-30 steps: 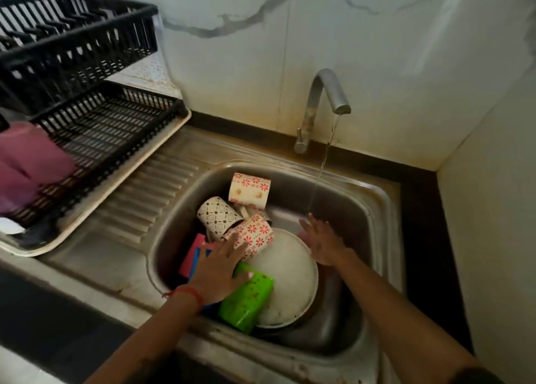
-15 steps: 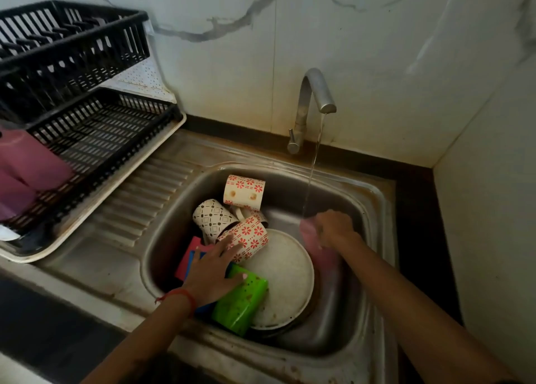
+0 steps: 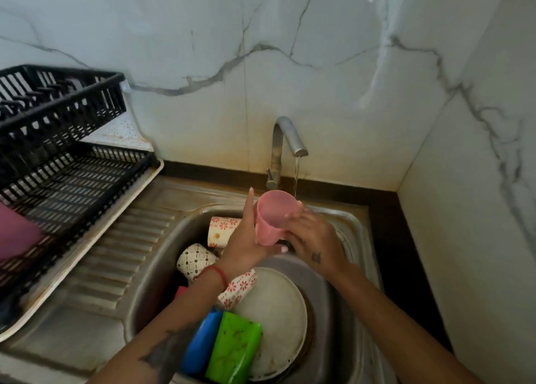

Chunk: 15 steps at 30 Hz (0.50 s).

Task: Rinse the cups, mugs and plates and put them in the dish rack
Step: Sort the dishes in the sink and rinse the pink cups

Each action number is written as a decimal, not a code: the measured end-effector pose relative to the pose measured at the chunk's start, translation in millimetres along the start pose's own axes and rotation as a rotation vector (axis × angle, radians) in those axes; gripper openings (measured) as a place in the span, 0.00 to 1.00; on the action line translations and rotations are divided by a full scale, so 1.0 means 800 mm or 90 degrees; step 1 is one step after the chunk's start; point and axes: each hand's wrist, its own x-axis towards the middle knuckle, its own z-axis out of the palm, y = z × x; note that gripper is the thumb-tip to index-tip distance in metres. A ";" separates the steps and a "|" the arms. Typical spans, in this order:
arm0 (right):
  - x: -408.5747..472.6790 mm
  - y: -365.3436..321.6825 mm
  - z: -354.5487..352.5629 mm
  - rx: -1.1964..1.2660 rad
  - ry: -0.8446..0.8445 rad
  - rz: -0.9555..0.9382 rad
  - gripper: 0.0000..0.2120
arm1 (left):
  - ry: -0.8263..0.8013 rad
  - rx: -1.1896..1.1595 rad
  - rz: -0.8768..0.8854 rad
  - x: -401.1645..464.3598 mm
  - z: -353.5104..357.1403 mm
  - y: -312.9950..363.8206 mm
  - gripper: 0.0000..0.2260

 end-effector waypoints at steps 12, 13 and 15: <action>0.046 0.011 -0.036 -0.190 -0.268 0.080 0.22 | 0.102 0.162 0.233 0.088 0.003 0.031 0.30; 0.046 0.008 -0.033 -0.185 -0.247 0.099 0.22 | 0.108 0.172 0.250 0.090 0.008 0.033 0.29; 0.052 -0.010 -0.025 -0.093 -0.209 0.200 0.25 | 0.109 0.176 0.286 0.092 0.017 0.038 0.28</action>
